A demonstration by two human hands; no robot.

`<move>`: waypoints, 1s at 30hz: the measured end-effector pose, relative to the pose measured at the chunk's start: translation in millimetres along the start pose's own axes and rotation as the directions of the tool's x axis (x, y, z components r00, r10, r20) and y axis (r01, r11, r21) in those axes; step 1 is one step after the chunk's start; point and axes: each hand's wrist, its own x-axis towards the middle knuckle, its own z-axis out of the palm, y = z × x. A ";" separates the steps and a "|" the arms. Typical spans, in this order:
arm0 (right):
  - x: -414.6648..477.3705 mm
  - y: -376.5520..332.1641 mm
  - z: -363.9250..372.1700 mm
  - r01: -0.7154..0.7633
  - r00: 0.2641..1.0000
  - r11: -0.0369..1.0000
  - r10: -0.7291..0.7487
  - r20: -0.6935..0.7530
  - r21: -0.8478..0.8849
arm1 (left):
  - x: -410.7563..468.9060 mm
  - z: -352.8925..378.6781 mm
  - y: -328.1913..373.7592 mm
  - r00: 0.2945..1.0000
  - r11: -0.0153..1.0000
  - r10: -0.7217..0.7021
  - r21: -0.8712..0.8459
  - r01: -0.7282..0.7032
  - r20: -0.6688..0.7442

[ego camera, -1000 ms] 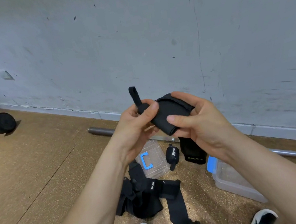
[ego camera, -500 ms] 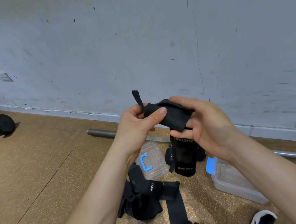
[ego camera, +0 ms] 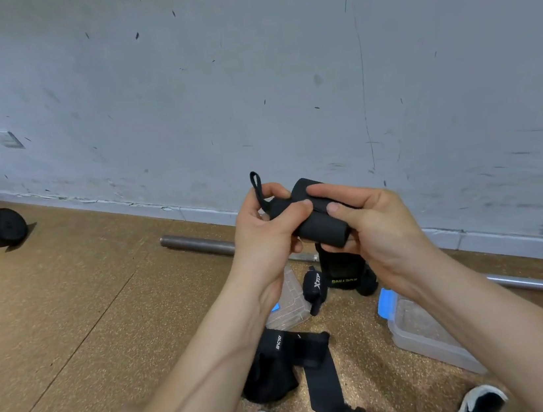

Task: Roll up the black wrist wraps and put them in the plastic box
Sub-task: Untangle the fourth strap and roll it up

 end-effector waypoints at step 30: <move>-10.8 -5.3 2.5 0.196 0.976 0.937 -0.159 0.145 -0.288 | 0.8 0.0 2.5 0.998 0.998 -0.038 -0.043 0.040 0.050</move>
